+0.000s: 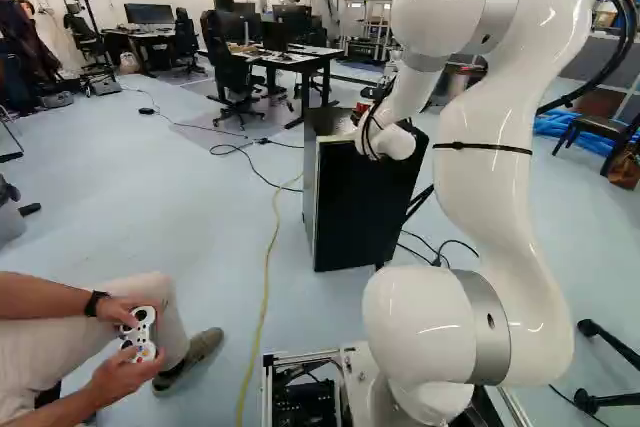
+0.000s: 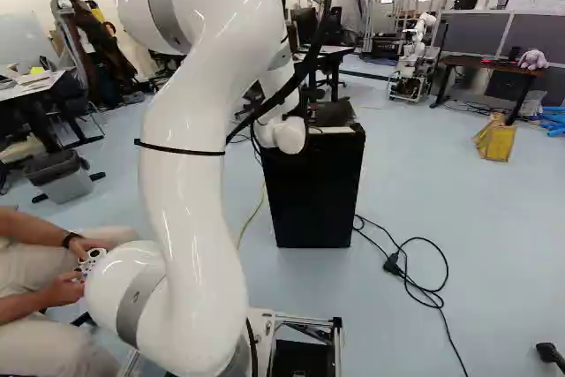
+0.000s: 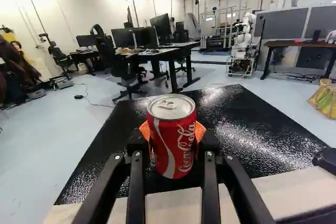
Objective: Grab a drink from the fridge
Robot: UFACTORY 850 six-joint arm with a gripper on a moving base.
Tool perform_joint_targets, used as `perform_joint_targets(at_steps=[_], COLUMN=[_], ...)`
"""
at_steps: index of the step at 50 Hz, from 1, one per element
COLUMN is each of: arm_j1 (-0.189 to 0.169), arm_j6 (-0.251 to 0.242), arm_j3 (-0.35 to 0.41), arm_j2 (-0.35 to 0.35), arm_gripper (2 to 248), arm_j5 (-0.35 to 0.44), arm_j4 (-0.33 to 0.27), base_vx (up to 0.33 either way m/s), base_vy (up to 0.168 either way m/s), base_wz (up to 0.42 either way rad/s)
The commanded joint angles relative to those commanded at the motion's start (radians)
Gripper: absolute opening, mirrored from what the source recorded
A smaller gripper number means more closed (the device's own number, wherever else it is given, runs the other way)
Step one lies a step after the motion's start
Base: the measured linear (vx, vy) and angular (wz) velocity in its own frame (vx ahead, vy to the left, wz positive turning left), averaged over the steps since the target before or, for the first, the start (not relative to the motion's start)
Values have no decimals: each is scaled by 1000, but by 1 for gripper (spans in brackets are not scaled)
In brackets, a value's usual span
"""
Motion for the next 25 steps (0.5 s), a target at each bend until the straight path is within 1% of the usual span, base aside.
perform_joint_targets(at_steps=[14, 25], arm_j1=[0, 1], arm_j6=[0, 0], arm_j3=[1, 3], arm_j2=[26, 31], arm_gripper=[98, 98], arm_j5=[0, 0], arm_j4=[0, 1], base_vx=[0, 0], base_vy=[0, 0], base_wz=[0, 0])
